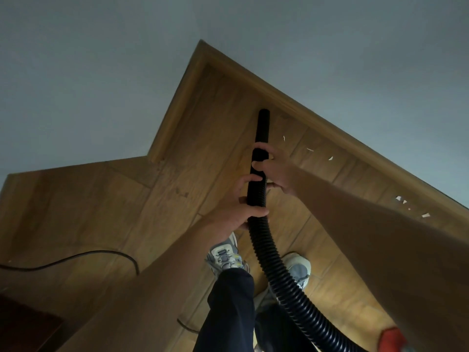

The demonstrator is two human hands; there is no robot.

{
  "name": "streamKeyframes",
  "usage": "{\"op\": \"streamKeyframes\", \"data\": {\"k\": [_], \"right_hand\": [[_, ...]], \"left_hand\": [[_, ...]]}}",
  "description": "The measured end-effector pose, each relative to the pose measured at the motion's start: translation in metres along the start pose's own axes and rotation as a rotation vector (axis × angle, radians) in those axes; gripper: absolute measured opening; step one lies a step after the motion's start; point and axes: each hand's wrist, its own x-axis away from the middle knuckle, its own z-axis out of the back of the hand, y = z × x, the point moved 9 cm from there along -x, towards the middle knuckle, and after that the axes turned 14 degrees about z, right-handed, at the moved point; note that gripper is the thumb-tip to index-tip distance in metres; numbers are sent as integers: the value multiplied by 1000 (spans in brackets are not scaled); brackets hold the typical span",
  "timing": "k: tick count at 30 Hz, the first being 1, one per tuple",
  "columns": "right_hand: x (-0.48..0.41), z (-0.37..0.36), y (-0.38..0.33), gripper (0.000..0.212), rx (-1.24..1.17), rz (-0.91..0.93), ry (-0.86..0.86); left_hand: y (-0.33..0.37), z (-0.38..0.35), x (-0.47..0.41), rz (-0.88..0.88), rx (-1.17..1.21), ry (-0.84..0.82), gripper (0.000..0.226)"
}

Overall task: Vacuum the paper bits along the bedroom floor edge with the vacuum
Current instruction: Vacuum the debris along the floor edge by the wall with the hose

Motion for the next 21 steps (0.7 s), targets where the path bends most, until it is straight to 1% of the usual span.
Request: {"op": "streamKeyframes", "data": {"k": [9, 21], "right_hand": [[25, 7, 33, 51, -44, -47, -21], [45, 29, 60, 52, -78, -40, -29]], "left_hand": [[-28, -17, 6, 35, -49, -17, 64], [-47, -44, 3, 41, -111, -7, 61]]}}
